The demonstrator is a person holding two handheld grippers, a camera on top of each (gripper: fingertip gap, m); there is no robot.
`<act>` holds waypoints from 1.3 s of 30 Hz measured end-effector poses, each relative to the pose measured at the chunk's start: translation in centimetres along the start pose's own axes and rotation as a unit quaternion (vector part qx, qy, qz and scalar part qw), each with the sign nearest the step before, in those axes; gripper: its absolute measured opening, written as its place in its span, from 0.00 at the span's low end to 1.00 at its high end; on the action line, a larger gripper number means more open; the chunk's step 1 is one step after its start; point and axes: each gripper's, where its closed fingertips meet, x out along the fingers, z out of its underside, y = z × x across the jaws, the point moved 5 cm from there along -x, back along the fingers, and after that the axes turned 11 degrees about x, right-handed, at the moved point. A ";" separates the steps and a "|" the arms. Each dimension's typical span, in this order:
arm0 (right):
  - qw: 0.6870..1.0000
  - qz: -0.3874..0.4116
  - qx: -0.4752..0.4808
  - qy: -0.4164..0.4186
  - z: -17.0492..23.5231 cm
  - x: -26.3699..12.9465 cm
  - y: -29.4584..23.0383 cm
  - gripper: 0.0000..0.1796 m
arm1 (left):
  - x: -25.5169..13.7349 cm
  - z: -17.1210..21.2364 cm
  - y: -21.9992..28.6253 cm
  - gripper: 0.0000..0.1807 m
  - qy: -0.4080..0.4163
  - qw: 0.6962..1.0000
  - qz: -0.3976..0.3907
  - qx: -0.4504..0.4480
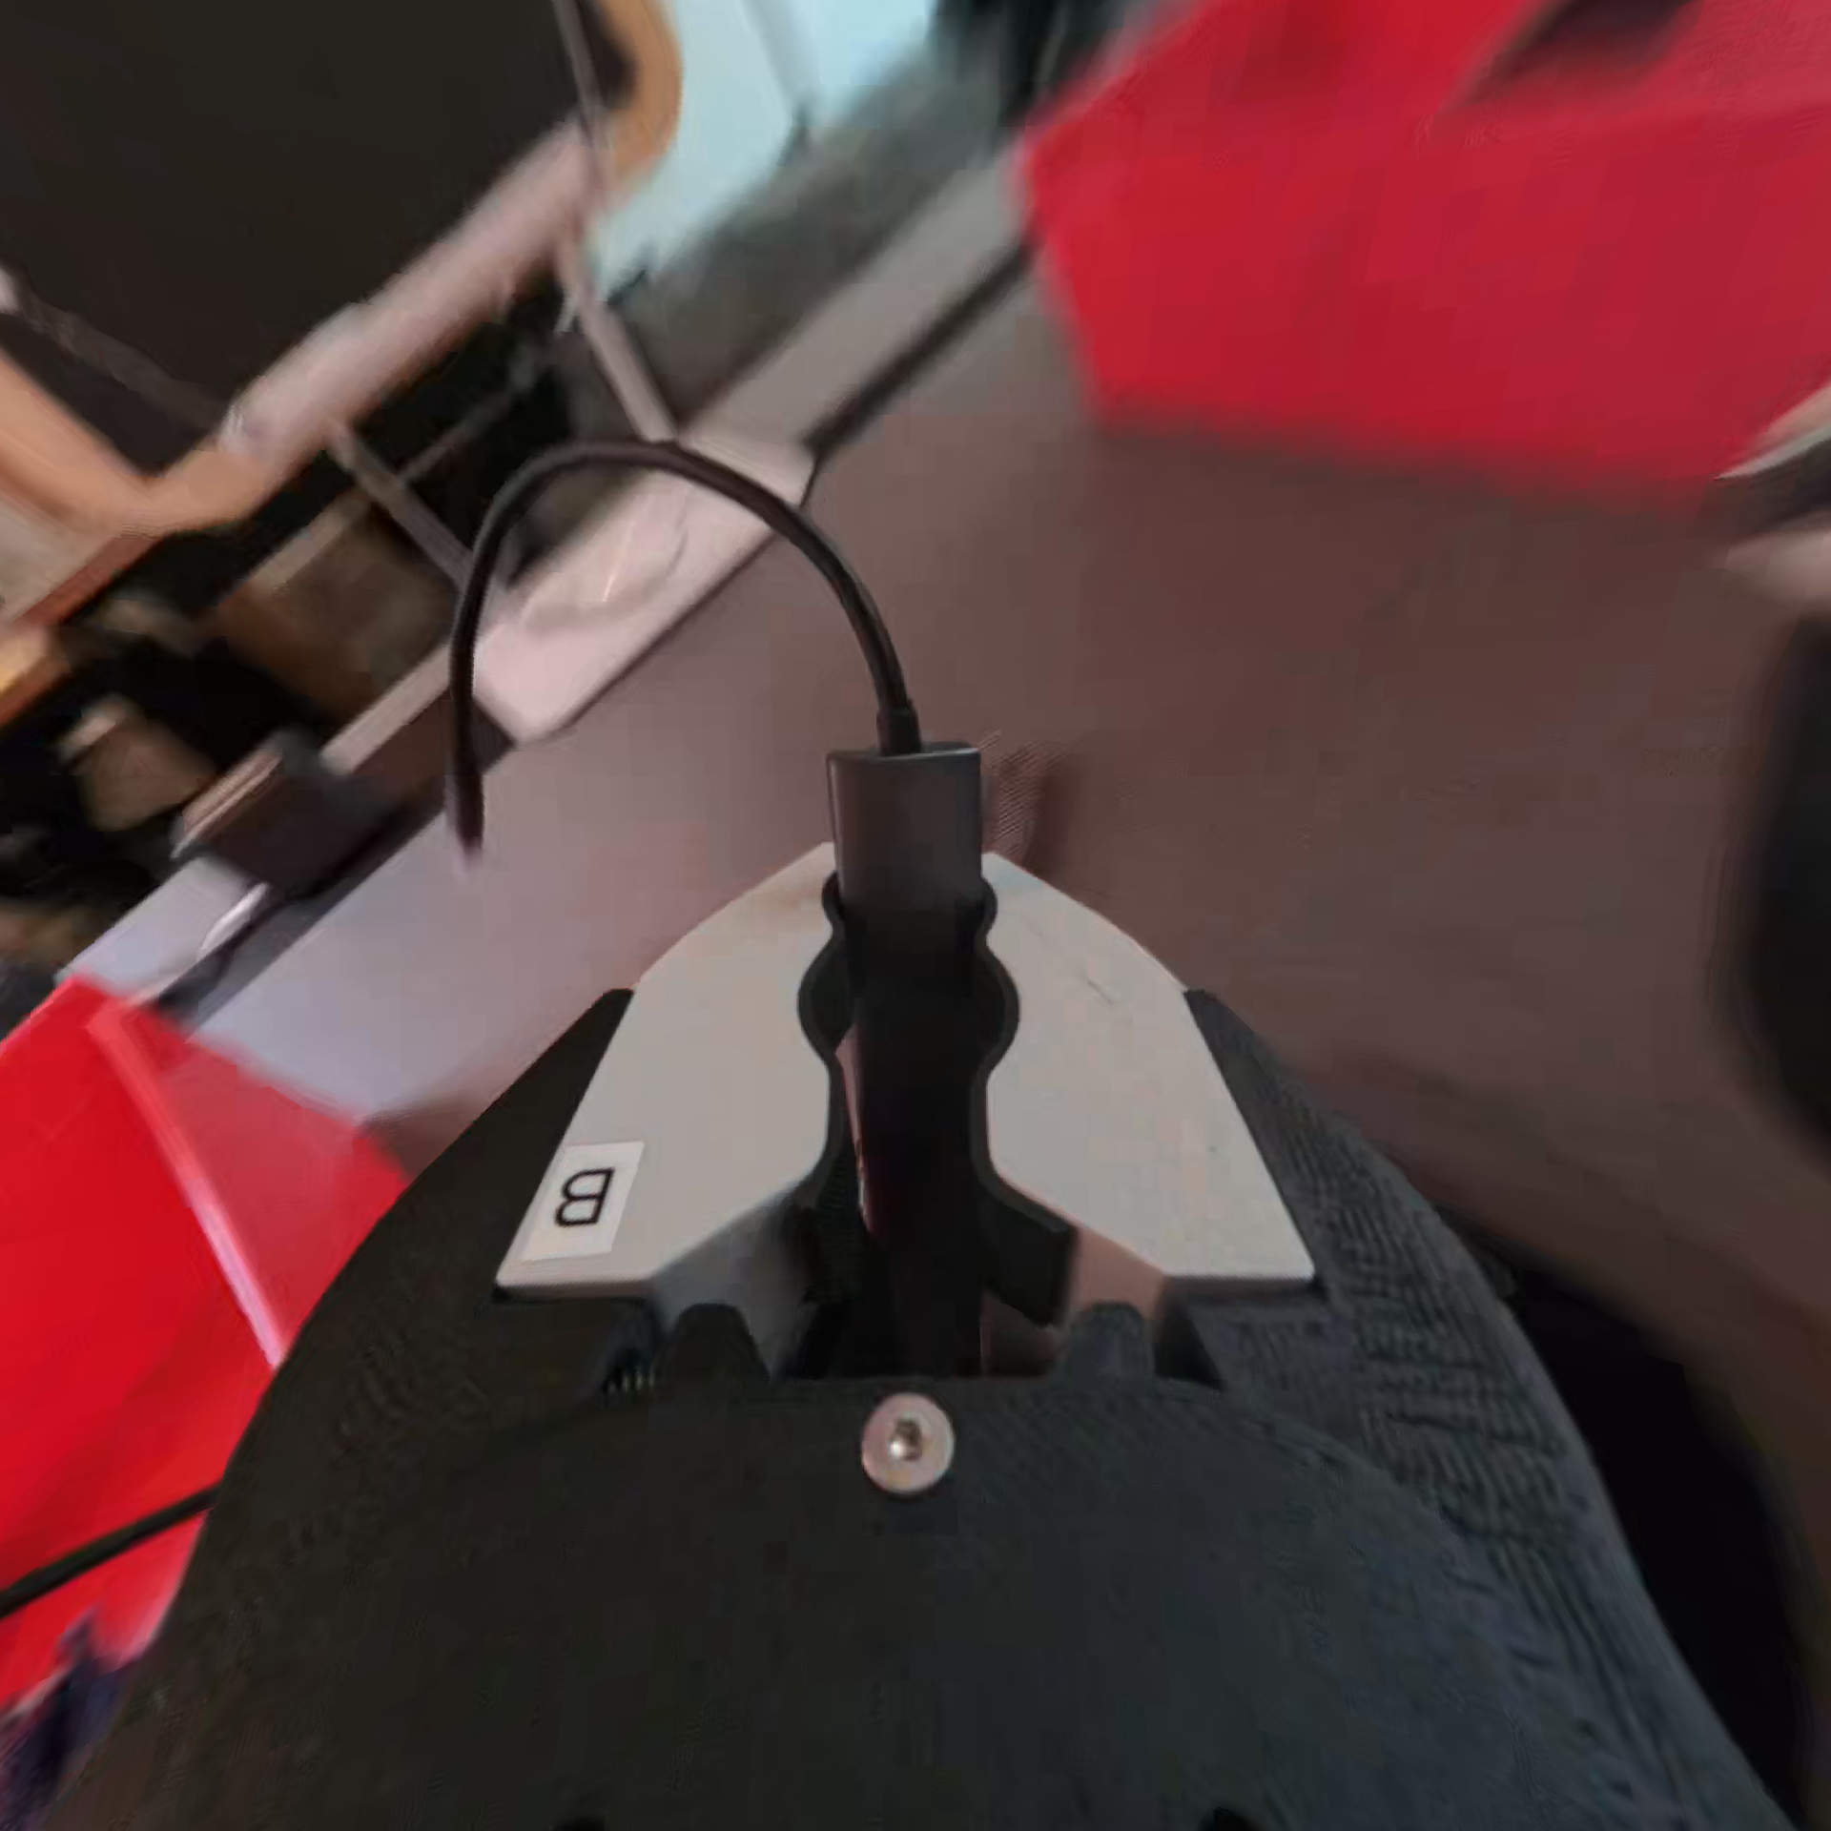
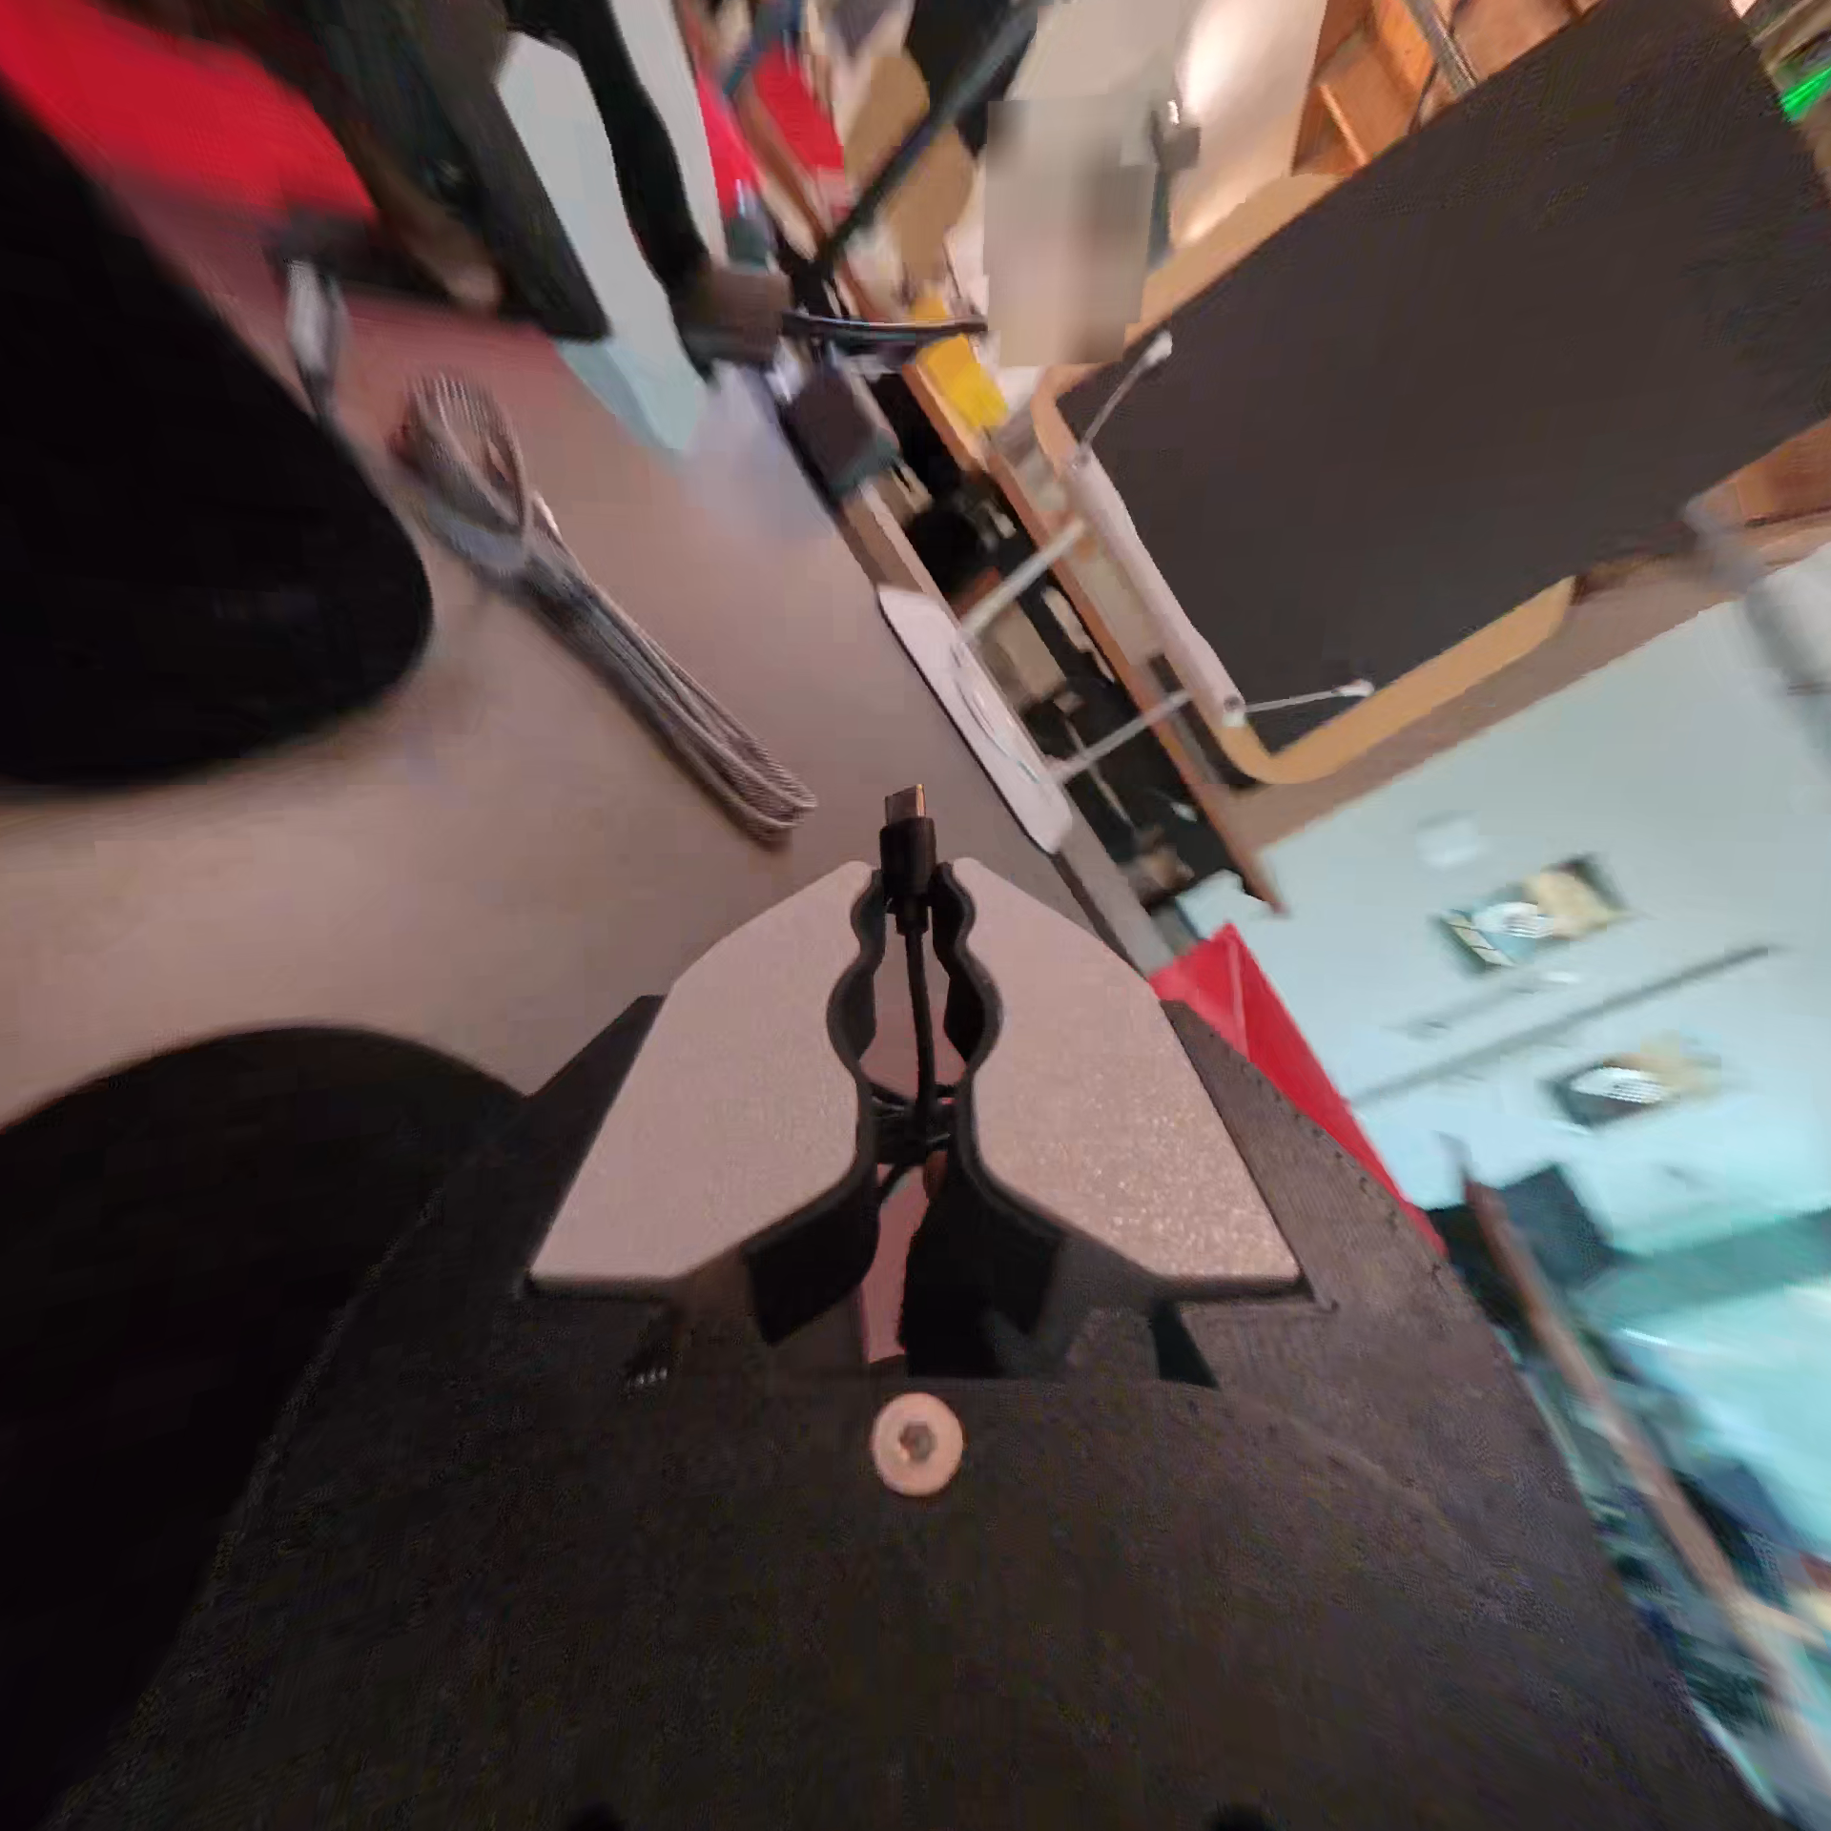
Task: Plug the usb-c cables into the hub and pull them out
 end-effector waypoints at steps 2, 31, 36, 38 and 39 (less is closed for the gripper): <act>0.999 -0.004 0.036 0.037 -1.1 0.2 1.1 0.05 | -1.2 -2.2 -0.3 0.11 0.049 0.998 -0.034 0.013; 0.908 0.108 0.297 -0.275 11.3 -0.5 19.8 0.19 | -1.0 -1.5 1.6 0.11 0.204 0.972 0.025 -0.116; 0.940 0.094 0.269 -0.189 7.5 -0.8 19.6 0.22 | -1.6 -1.2 0.6 0.11 0.226 0.959 0.019 -0.170; 0.961 0.037 0.251 -0.111 4.1 -1.1 18.3 0.23 | -1.7 -1.0 0.2 0.11 0.233 0.952 0.024 -0.197; 0.970 -0.002 0.233 -0.067 2.2 -1.2 17.2 0.24 | -1.8 -0.9 0.0 0.11 0.239 0.947 0.028 -0.213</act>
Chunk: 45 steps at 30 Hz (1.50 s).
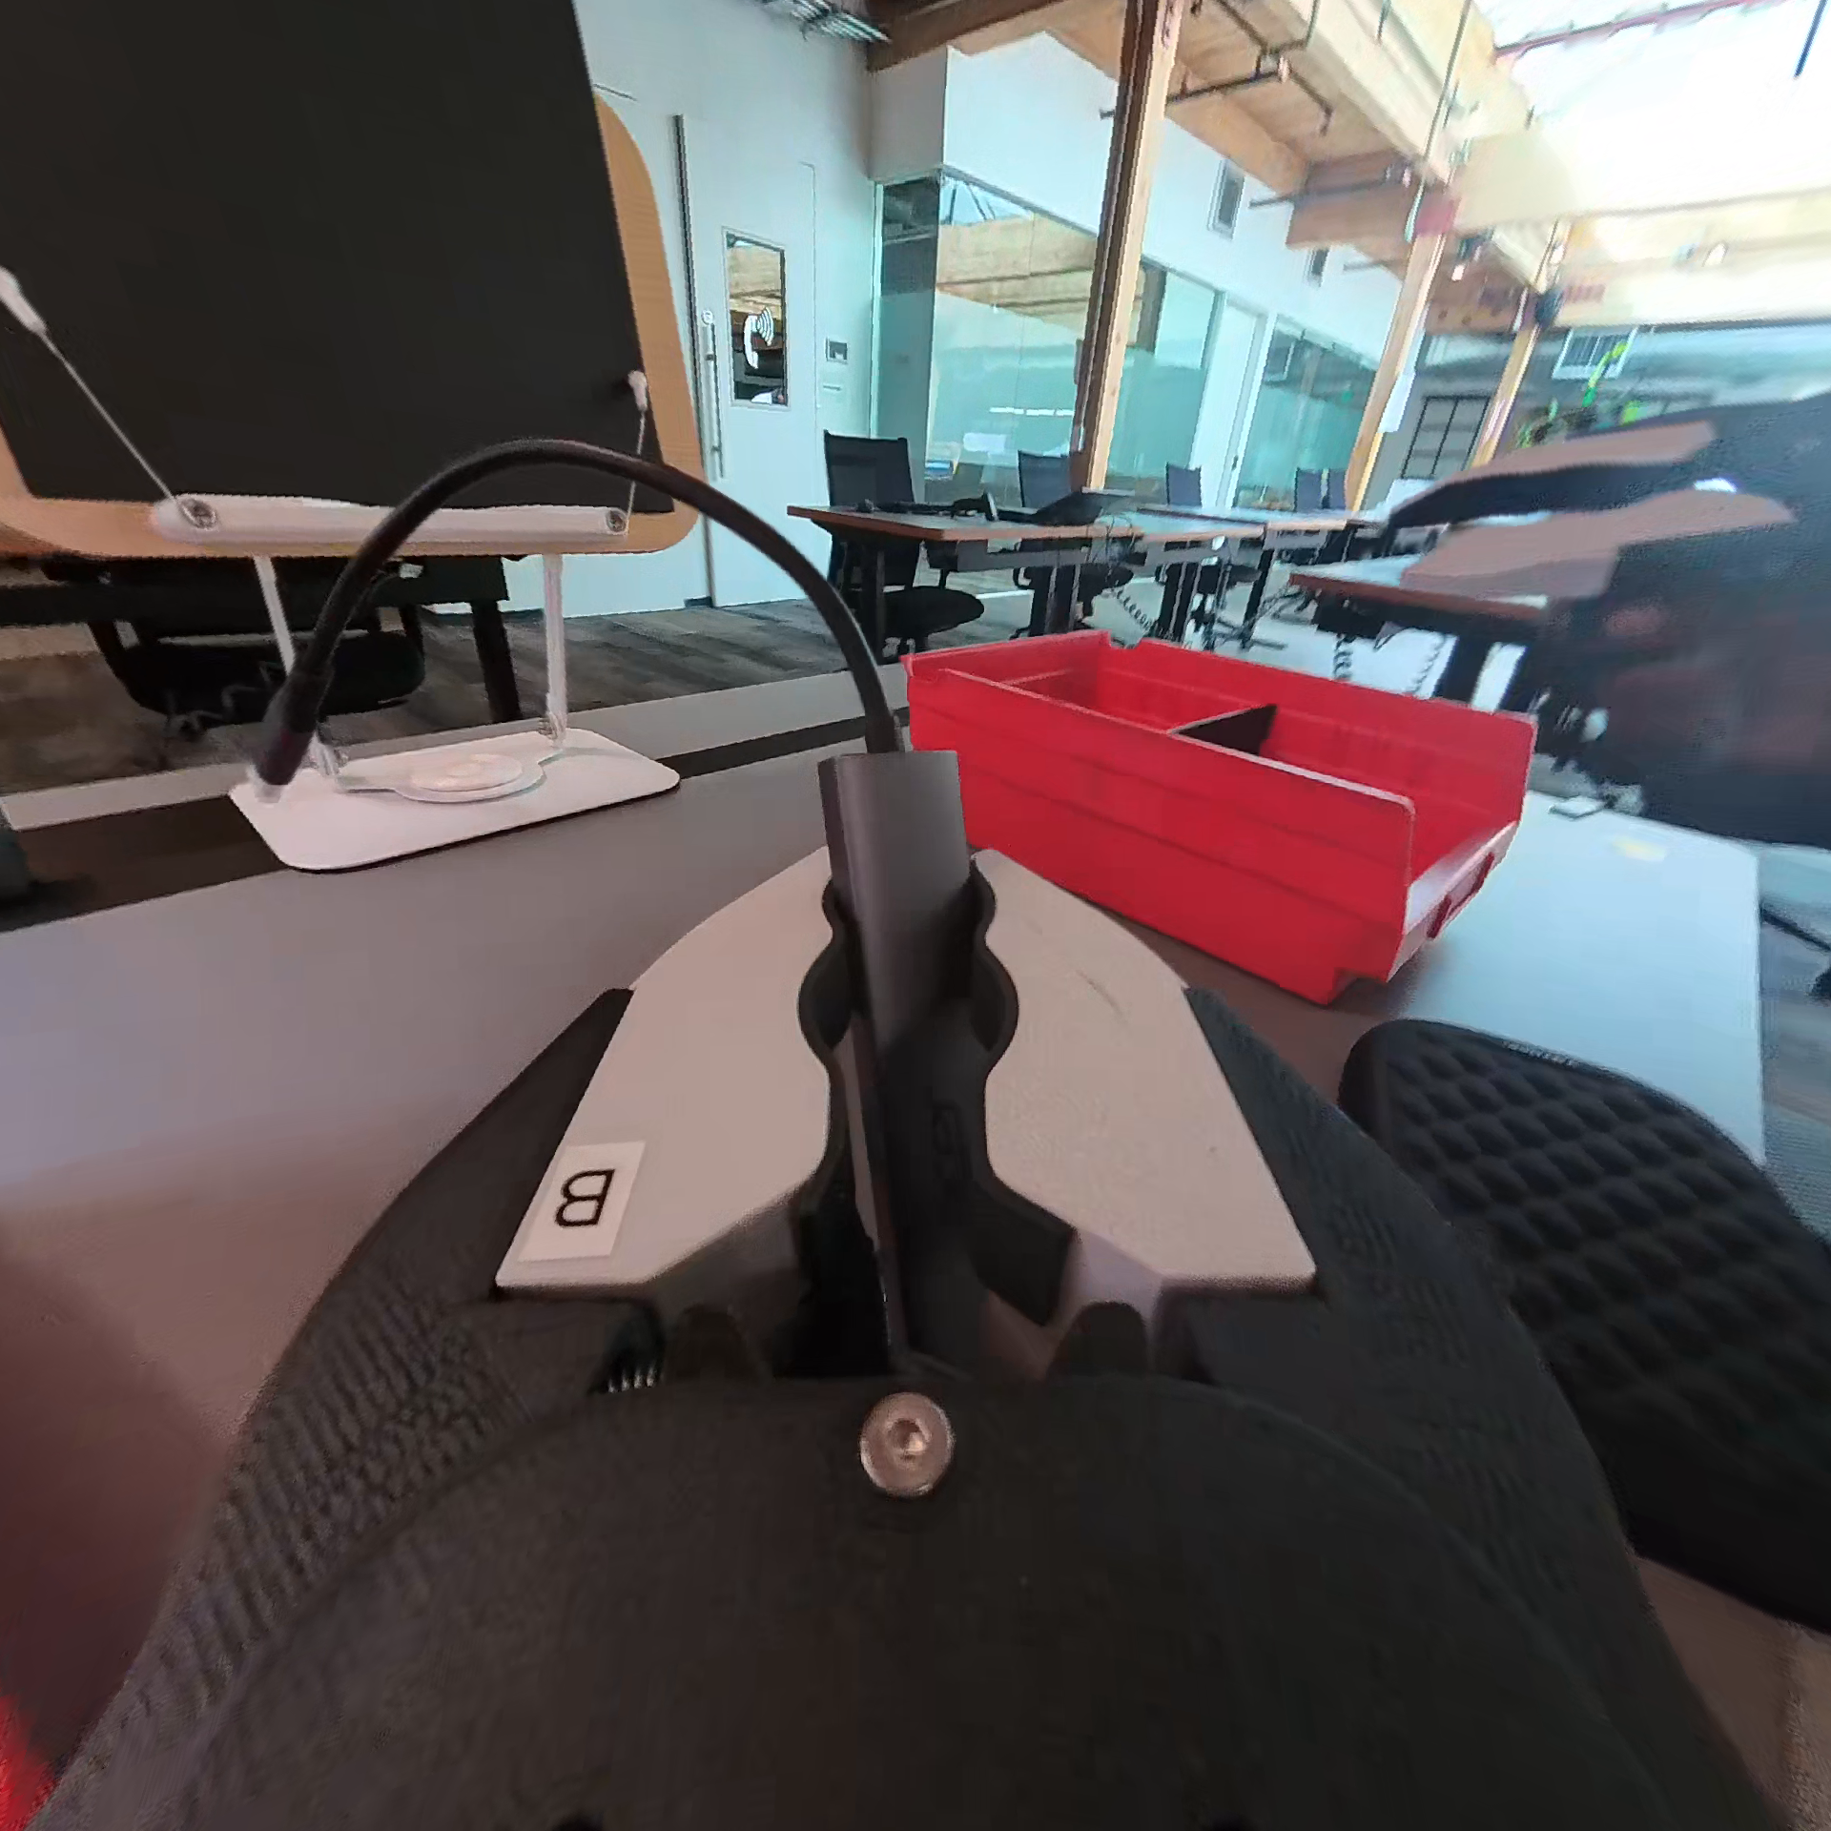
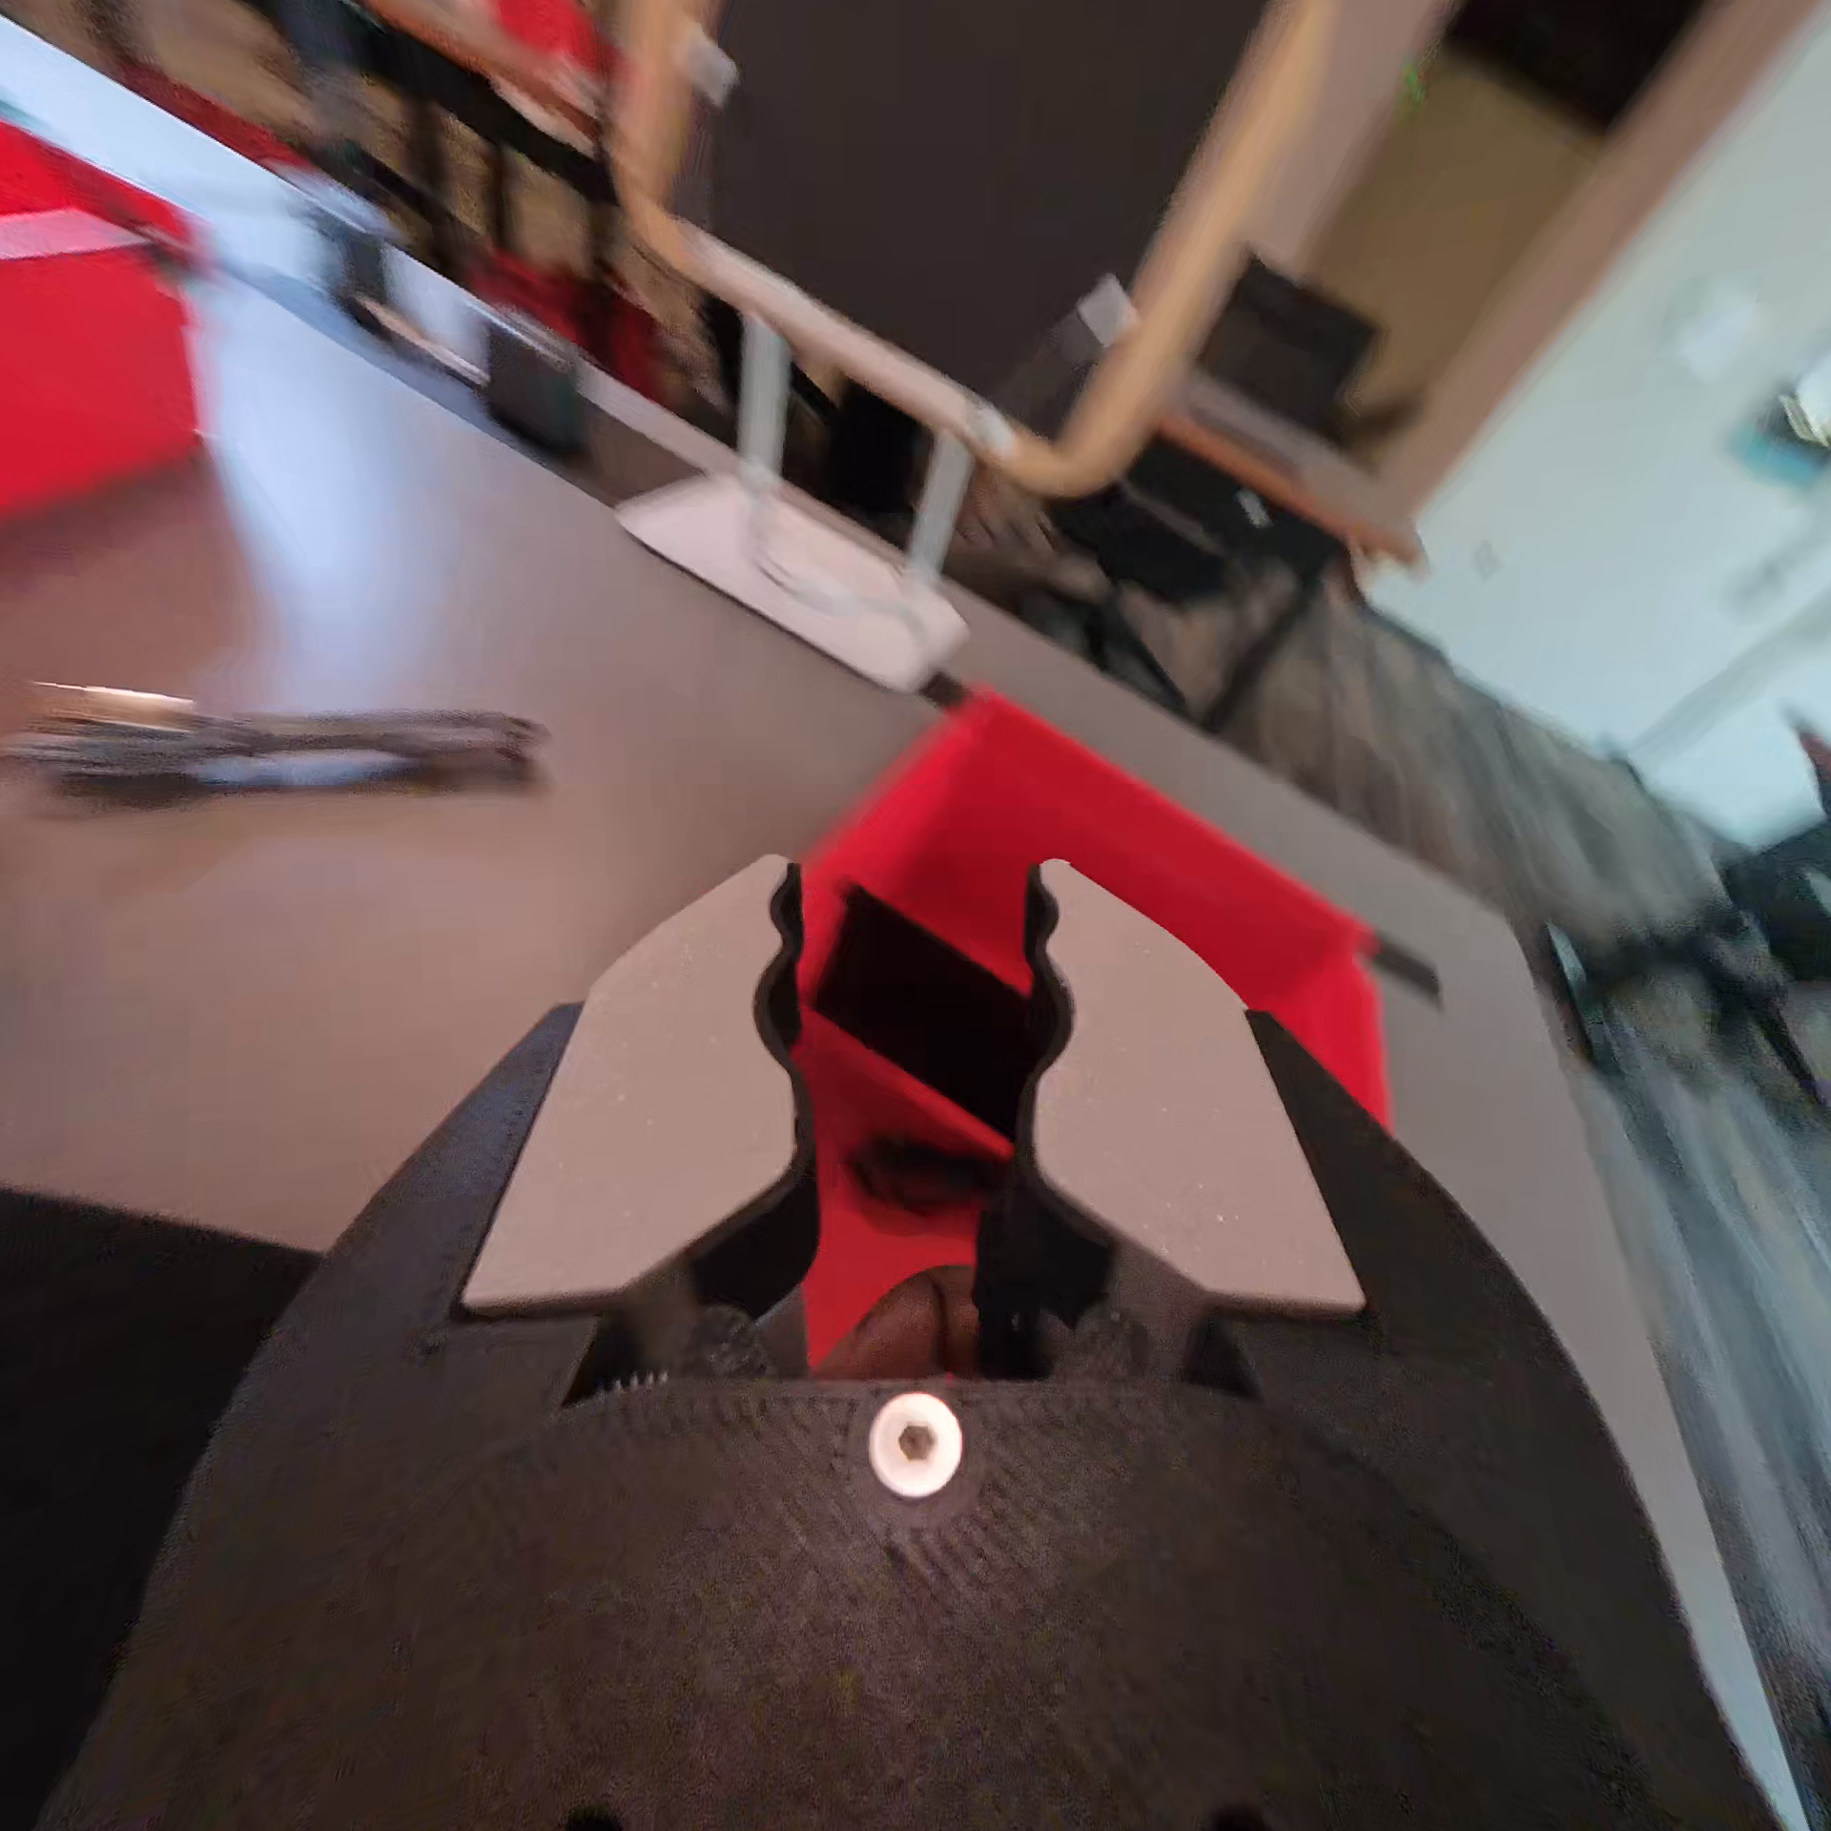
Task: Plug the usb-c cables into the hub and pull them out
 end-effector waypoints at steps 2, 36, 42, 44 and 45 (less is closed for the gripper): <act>0.992 -0.097 -0.046 0.059 -1.8 -0.8 -4.2 0.23 | -0.2 -0.2 -0.3 0.11 0.015 0.999 0.008 -0.034; 0.880 -0.207 -0.425 0.047 6.8 5.8 -25.8 0.12 | 0.4 0.7 1.6 0.10 -0.024 0.986 0.129 -0.104; 0.878 -0.177 -0.441 0.061 6.8 6.1 -25.9 0.06 | 0.3 0.2 1.9 0.12 -0.001 0.983 0.145 -0.111; 0.894 -0.178 -0.404 0.071 6.1 5.9 -25.8 0.06 | 0.2 -0.3 1.9 0.22 0.020 0.985 0.141 -0.102; 0.904 -0.171 -0.383 0.081 5.5 5.9 -25.5 0.06 | 0.3 -0.2 1.7 0.26 0.014 0.988 0.123 -0.088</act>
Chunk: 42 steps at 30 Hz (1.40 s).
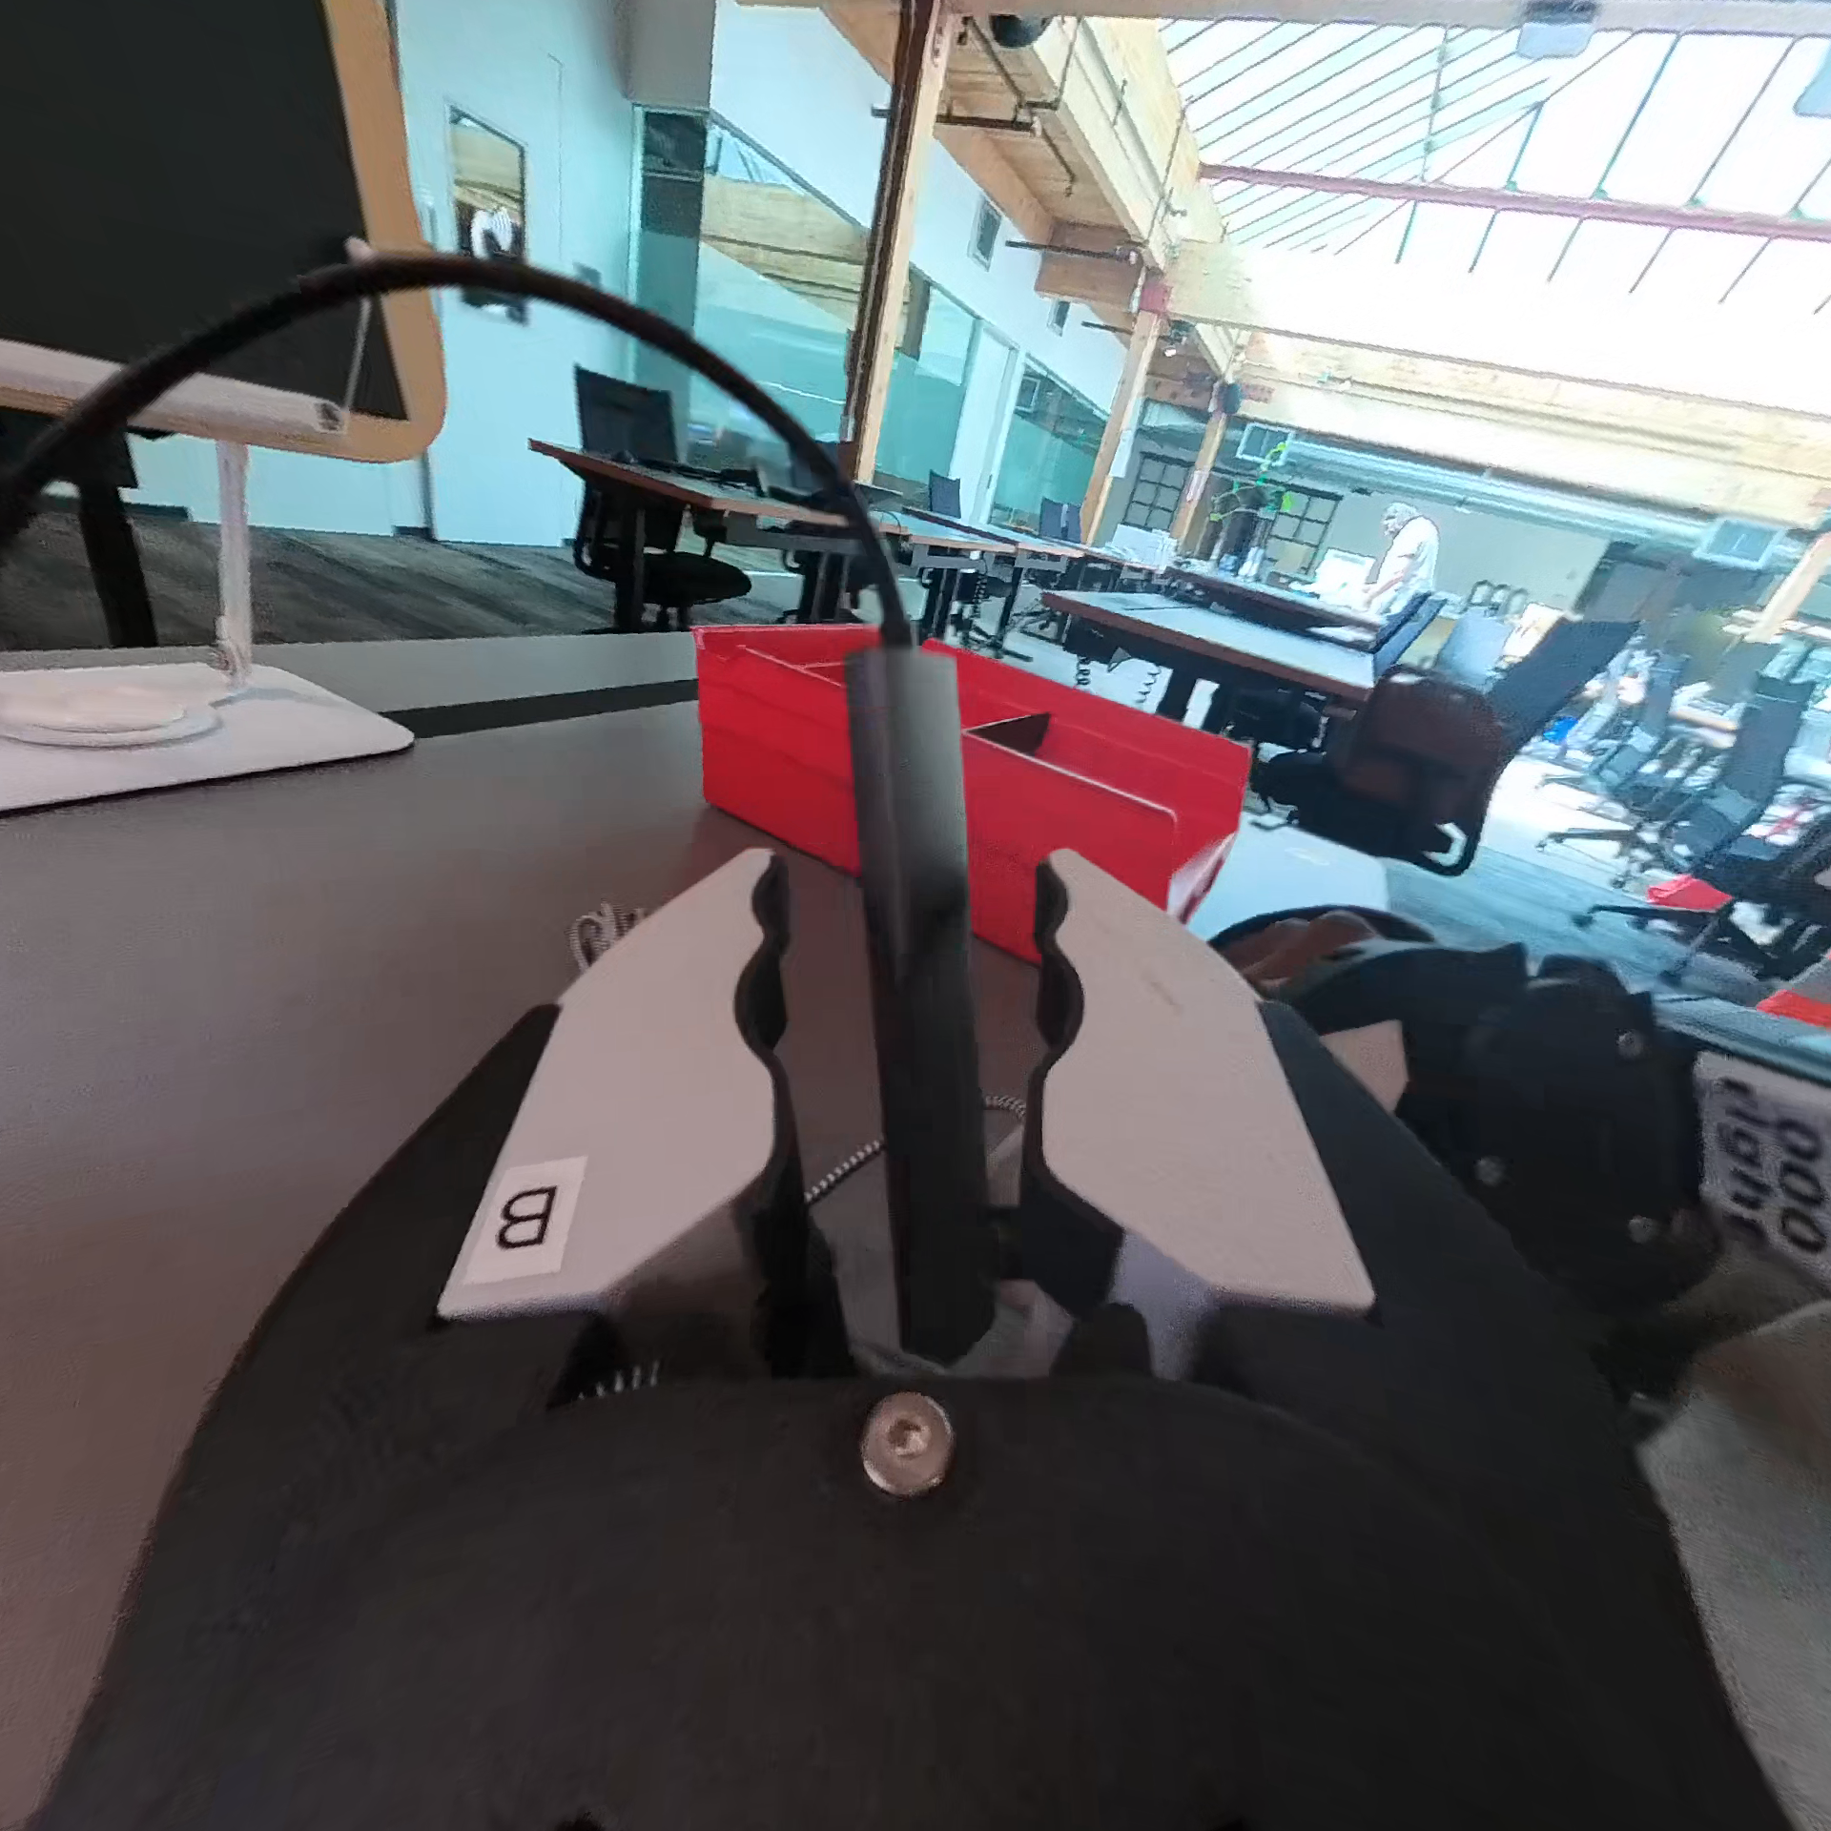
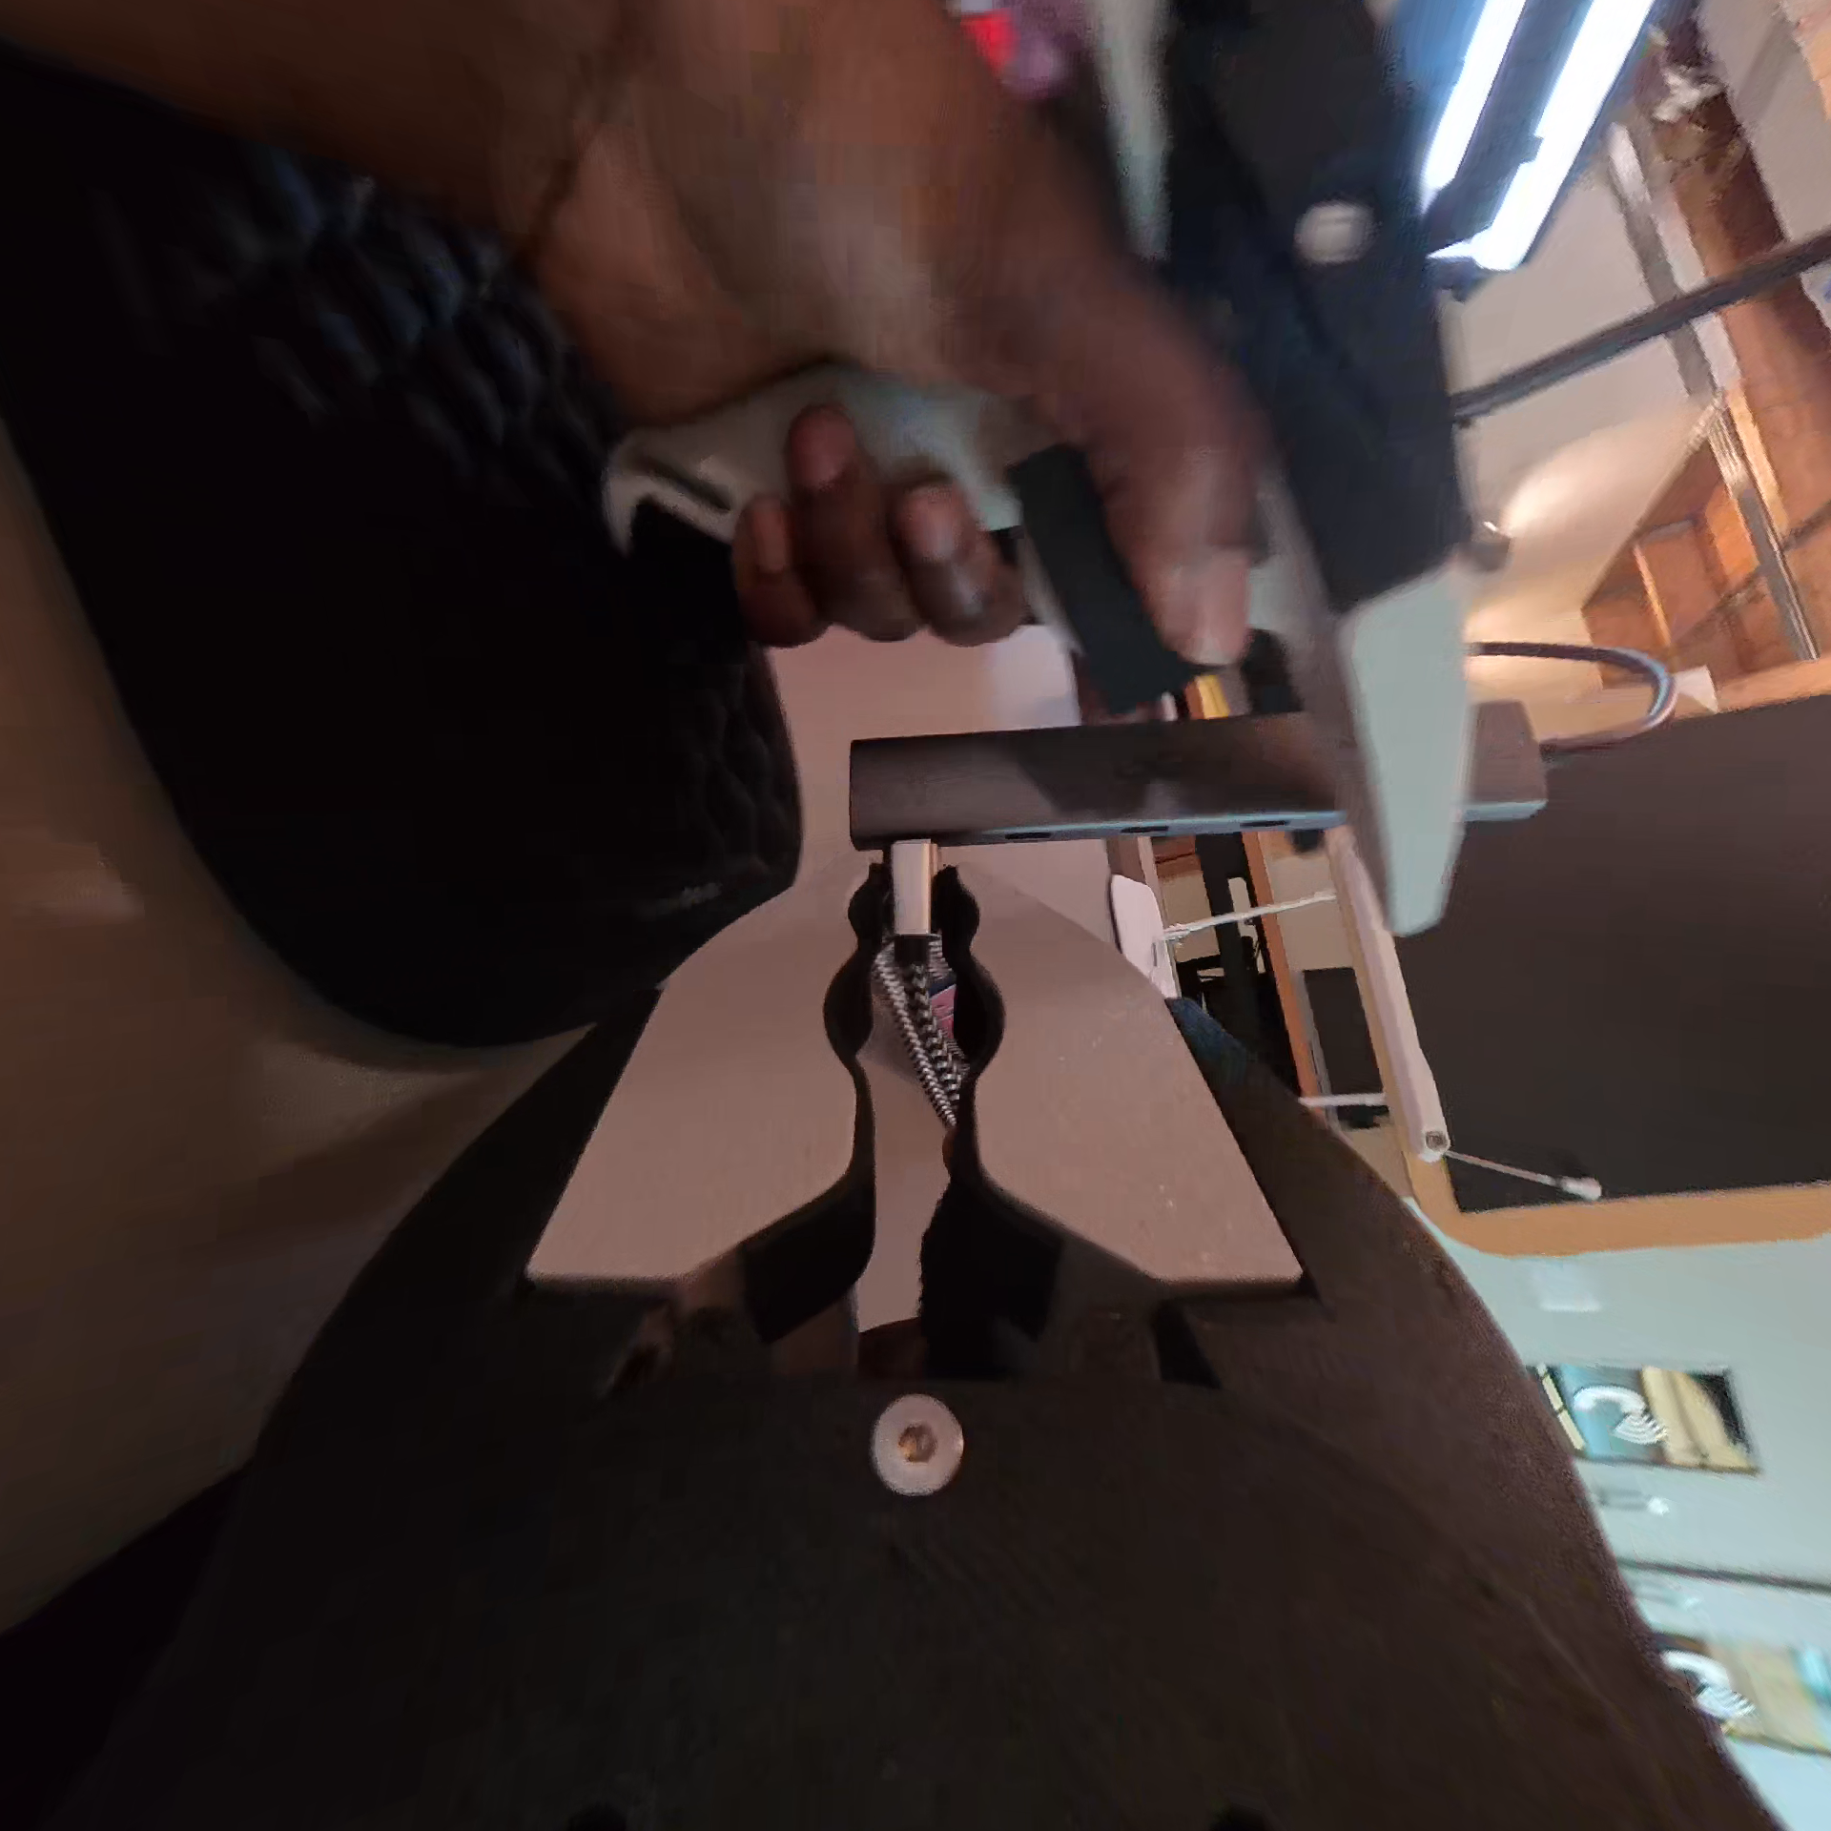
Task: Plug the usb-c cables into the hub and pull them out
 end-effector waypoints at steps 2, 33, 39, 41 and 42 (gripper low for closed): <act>0.999 0.041 0.028 0.012 -0.2 -0.3 1.4 0.06 | 0.2 0.3 -0.2 0.30 -0.025 0.998 -0.031 0.040; 0.991 0.116 -0.020 -0.071 0.6 -0.8 2.5 0.06 | 1.3 1.1 0.9 0.16 -0.152 0.914 -0.136 0.351; 0.994 0.090 0.003 -0.062 1.3 -1.6 1.9 0.06 | 1.9 2.1 1.5 0.17 -0.168 0.920 -0.098 0.340; 0.995 0.054 0.079 -0.029 1.4 -1.8 2.1 0.06 | 1.9 1.9 1.5 0.17 -0.150 0.942 -0.066 0.292; 0.991 0.035 0.130 -0.007 1.4 -2.0 2.4 0.06 | 1.9 1.6 1.6 0.17 -0.130 0.948 -0.062 0.283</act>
